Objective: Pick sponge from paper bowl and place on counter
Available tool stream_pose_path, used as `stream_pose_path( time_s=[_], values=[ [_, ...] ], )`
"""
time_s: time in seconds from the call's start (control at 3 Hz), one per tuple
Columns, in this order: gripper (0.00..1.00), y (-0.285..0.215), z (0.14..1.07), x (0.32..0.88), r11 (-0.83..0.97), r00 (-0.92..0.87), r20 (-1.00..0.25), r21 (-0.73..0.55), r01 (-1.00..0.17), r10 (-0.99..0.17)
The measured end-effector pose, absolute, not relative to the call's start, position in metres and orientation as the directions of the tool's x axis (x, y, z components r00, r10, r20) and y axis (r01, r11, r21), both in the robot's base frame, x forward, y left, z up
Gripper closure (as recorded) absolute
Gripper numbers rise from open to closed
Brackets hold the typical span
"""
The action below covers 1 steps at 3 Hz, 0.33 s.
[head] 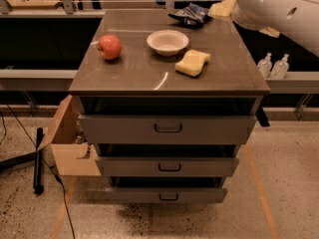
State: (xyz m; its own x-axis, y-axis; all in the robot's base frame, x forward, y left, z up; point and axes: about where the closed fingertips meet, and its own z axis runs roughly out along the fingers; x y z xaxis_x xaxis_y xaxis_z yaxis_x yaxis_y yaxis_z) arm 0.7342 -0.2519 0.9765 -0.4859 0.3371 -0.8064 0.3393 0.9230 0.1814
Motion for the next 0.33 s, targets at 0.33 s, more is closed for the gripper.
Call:
stream_pose_path(
  time_s=[0.33],
  values=[
    [0.00, -0.2658, 0.9879, 0.7338, 0.924, -0.455, -0.838, 0.137, 0.358, 0.301]
  ],
)
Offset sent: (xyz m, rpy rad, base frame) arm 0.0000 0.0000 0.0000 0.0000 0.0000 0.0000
